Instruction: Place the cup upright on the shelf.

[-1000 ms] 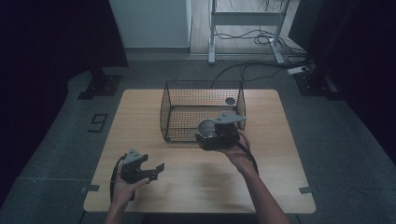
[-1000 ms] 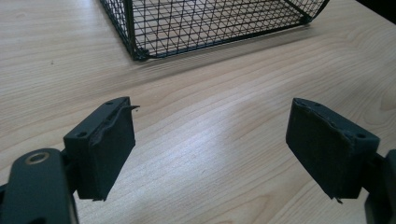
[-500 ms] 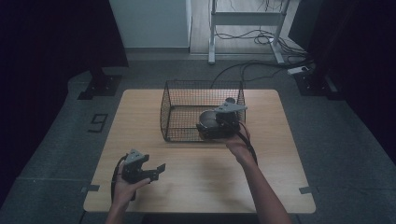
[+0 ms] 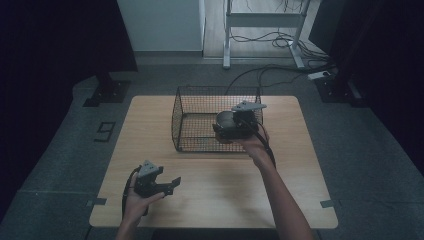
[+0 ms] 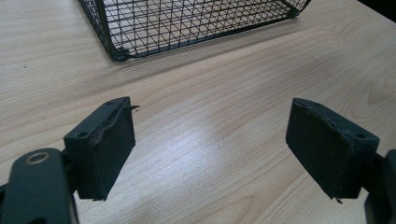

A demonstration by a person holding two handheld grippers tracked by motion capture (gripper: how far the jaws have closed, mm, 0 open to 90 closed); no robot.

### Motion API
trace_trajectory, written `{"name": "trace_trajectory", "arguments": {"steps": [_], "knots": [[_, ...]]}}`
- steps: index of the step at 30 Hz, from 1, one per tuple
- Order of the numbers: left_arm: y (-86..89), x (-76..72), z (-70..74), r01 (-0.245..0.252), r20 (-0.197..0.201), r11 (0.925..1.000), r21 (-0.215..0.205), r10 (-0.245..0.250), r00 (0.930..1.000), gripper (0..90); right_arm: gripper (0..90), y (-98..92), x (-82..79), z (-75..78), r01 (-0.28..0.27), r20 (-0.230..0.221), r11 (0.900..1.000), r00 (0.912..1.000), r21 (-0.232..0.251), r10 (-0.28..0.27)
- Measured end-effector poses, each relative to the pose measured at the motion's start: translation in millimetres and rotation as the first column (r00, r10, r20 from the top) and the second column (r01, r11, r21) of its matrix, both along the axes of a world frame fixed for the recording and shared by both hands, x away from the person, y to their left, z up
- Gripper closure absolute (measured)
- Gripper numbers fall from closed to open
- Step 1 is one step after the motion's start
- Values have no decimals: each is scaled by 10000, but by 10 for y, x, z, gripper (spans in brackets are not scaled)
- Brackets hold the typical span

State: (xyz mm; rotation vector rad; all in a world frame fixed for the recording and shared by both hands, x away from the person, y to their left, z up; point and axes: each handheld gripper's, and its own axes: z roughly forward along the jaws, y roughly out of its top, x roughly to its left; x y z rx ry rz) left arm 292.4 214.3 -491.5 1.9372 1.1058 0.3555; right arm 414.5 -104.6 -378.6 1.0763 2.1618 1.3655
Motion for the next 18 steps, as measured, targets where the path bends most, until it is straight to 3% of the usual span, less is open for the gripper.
{"name": "trace_trajectory", "arguments": {"steps": [18], "knots": [[20,-9,16,-3,37,10000,-38,3,10000,159,136,25,244,36,385,-154,9992,9991,-62,-386]]}}
